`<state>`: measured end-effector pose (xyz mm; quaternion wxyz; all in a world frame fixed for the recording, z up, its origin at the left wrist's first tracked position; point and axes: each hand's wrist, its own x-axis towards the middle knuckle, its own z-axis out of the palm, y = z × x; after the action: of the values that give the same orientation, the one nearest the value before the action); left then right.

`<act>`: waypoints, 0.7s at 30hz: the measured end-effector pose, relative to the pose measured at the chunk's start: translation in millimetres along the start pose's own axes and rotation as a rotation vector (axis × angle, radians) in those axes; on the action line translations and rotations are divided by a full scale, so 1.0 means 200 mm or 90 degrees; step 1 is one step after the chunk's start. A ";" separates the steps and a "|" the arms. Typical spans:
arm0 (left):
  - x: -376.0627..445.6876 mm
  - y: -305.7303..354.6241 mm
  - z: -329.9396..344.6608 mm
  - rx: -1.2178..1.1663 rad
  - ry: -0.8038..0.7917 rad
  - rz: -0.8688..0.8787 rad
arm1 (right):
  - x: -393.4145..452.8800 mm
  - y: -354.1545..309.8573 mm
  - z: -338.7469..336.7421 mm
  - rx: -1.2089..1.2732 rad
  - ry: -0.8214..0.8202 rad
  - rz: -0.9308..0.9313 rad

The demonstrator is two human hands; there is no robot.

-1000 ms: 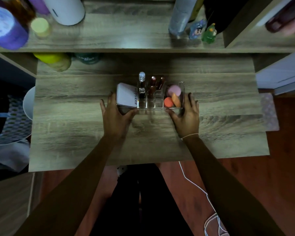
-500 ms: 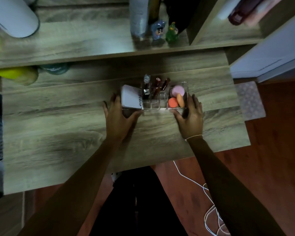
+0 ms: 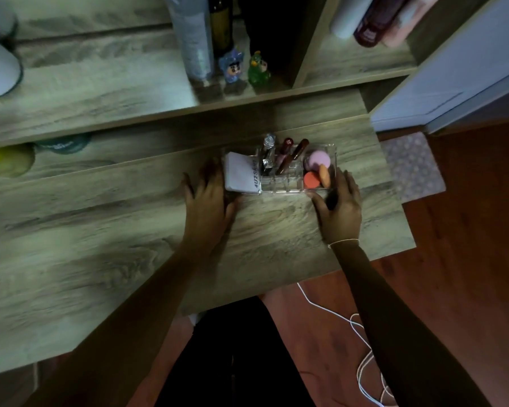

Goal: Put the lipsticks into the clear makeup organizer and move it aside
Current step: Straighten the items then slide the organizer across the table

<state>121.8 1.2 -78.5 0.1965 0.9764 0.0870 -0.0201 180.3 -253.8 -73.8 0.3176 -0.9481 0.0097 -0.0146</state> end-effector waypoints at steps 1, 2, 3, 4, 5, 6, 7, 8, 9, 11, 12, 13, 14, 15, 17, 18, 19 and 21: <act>0.01 0.01 0.00 0.010 0.000 0.007 | 0.00 0.01 0.00 -0.003 0.008 0.004; 0.01 0.02 -0.01 0.019 -0.001 0.017 | 0.01 0.02 0.00 -0.007 0.017 0.007; 0.02 0.04 -0.01 0.027 -0.001 0.028 | 0.02 0.04 -0.01 -0.008 0.026 0.011; 0.02 0.05 -0.01 0.036 0.000 0.039 | 0.03 0.05 -0.01 -0.009 0.034 0.016; 0.03 0.06 0.00 0.041 -0.001 0.050 | 0.03 0.06 -0.02 -0.009 0.041 0.019; 0.03 0.07 0.00 0.041 -0.003 0.055 | 0.04 0.07 -0.02 -0.011 0.047 0.019; 0.04 0.09 0.00 0.041 -0.009 0.057 | 0.06 0.08 -0.03 -0.013 0.053 0.017; 0.05 0.10 0.01 0.044 -0.015 0.055 | 0.07 0.08 -0.04 -0.016 0.057 0.014; 0.05 0.12 0.01 0.048 -0.021 0.051 | 0.09 0.09 -0.04 -0.022 0.058 0.013; 0.06 0.15 0.03 0.053 -0.027 0.040 | 0.11 0.11 -0.05 -0.038 0.054 0.014; 0.06 0.16 0.03 0.050 -0.026 0.036 | 0.12 0.11 -0.05 -0.047 0.054 0.013; 0.06 0.17 0.03 0.048 -0.023 0.035 | 0.13 0.11 -0.05 -0.055 0.054 0.012; 0.06 0.18 0.04 0.049 -0.019 0.035 | 0.14 0.12 -0.05 -0.060 0.056 0.008; 0.07 0.19 0.04 0.051 -0.015 0.033 | 0.14 0.12 -0.05 -0.064 0.059 0.003; 0.07 0.21 0.04 0.046 -0.011 0.023 | 0.15 0.11 -0.04 -0.067 0.065 -0.005; 0.07 0.21 0.04 0.041 -0.011 0.018 | 0.15 0.11 -0.04 -0.069 0.067 -0.009; 0.07 0.22 0.04 0.038 -0.011 0.017 | 0.16 0.11 -0.04 -0.074 0.068 -0.013; 0.08 0.22 0.04 0.042 -0.017 0.021 | 0.16 0.10 -0.04 -0.087 0.063 -0.018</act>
<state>144.7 -39.8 -71.1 0.1657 0.9833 0.0676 -0.0329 212.1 -275.5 -78.9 0.2509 -0.9657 0.0133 -0.0653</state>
